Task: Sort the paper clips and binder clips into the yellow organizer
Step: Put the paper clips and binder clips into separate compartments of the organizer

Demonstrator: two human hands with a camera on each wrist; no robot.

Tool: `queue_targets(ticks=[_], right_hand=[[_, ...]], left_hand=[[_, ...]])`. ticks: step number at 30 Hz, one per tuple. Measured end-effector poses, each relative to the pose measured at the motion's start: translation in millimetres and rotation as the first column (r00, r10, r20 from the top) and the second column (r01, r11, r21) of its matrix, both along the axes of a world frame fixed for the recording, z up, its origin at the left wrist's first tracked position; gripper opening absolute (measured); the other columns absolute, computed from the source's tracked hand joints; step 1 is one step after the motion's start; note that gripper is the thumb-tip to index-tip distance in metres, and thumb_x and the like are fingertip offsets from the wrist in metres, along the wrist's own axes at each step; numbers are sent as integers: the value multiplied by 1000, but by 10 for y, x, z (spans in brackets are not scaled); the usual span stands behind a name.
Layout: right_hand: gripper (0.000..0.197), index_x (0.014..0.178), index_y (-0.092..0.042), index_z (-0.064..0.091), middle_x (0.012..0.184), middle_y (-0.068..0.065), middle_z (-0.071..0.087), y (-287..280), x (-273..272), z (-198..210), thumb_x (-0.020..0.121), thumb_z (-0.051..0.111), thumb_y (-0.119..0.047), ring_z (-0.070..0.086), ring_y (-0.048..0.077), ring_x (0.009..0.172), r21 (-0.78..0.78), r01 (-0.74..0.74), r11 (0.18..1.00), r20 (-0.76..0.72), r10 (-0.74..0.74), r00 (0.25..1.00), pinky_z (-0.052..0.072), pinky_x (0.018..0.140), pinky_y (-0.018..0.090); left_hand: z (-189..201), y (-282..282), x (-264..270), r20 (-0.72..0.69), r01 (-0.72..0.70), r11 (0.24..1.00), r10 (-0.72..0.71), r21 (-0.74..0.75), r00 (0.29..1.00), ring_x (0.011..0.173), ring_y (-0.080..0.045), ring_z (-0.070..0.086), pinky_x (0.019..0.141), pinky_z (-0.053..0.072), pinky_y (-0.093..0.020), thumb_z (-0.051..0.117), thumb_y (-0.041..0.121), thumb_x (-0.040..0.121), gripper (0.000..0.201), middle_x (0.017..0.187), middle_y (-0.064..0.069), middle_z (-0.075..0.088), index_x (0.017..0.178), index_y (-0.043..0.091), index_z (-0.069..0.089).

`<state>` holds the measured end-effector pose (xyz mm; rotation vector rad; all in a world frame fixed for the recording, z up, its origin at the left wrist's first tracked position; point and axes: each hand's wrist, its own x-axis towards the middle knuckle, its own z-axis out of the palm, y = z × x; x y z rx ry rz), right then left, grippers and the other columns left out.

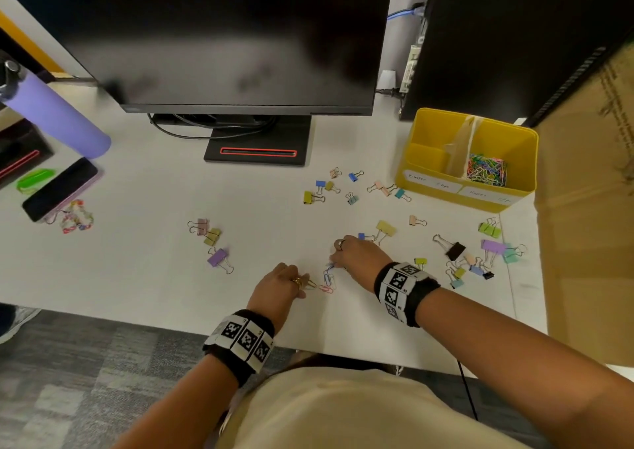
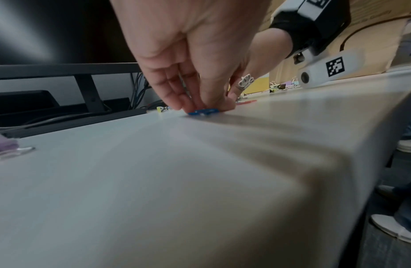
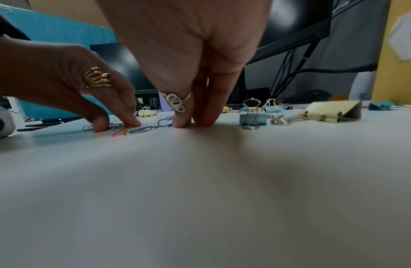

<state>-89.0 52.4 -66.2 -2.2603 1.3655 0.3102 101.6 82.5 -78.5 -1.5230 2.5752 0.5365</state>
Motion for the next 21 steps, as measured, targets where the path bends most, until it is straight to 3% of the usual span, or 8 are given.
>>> queue_targets(ticks=[5, 8, 10, 13, 15, 17, 19, 21], right_hand=[[33, 116, -1, 54, 119, 20, 54, 32, -12, -71, 87, 40, 9, 49, 31, 112, -32, 43, 999, 61, -41, 997, 44, 87, 39], [22, 106, 6, 59, 110, 22, 60, 38, -94, -3, 90, 44, 2, 55, 29, 104, 83, 250, 965, 235, -263, 936, 40, 87, 33], [13, 88, 6, 65, 87, 16, 66, 63, -187, 50, 87, 53, 2, 60, 14, 78, 196, 409, 891, 373, -453, 809, 43, 75, 23], [23, 64, -10, 62, 51, -8, 65, 162, -354, 98, 80, 62, 6, 56, -6, 47, 577, 481, 660, 493, -751, 439, 48, 56, 11], [22, 69, -10, 64, 49, -8, 67, 212, -442, 98, 79, 62, 9, 62, -1, 50, 719, 441, 536, 483, -843, 237, 52, 54, 12], [17, 78, -6, 65, 53, -5, 69, 250, -498, 100, 80, 59, 11, 64, 5, 54, 771, 427, 473, 476, -873, 108, 54, 56, 14], [23, 101, 1, 62, 52, -5, 68, 291, -532, 101, 83, 54, 12, 64, 6, 55, 820, 371, 437, 461, -887, 25, 54, 57, 14], [42, 122, -3, 50, 47, -8, 61, 343, -562, 64, 85, 48, 15, 59, 4, 53, 861, 289, 419, 439, -899, -3, 52, 58, 14]], left_hand=[[10, -65, 32, 29, 59, 997, -61, 54, 998, 46, -8, 59, 33, 43, -11, 95, 12, 32, 33, 54, 9, 62, 55, 20, 72], [-24, -70, 22, -20, 64, 998, -63, 26, 998, 51, -19, 65, 40, 51, -17, 90, 4, 46, 24, 60, -3, 67, 57, 8, 70], [-42, -89, 24, -13, 115, 993, -115, 6, 993, 55, -26, 68, 46, 54, -22, 86, 3, 56, 16, 62, -8, 69, 63, 5, 71], [-49, -139, 31, 86, 219, 973, -225, 73, 970, 53, -13, 66, 44, 48, -14, 91, 12, 47, 28, 60, 3, 67, 70, 19, 76], [-43, -176, 23, 140, 231, 969, -241, 84, 960, 48, -6, 60, 37, 42, -11, 96, 19, 33, 46, 56, 10, 63, 74, 26, 76], [23, -166, 5, 154, 266, 964, -264, 9, 952, 56, -9, 63, 42, 46, -14, 94, 16, 38, 61, 66, 6, 66, 95, 21, 74], [88, -145, -14, 133, 226, 973, -230, 46, 964, 92, -22, 63, 69, 54, -26, 71, 3, 74, 62, 103, -8, 65, 132, 11, 50], [72, -134, -34, 155, 216, 971, -230, 98, 961, 114, -29, 52, 90, 50, -36, 44, -7, 91, 56, 127, -16, 51, 143, 7, 30]])
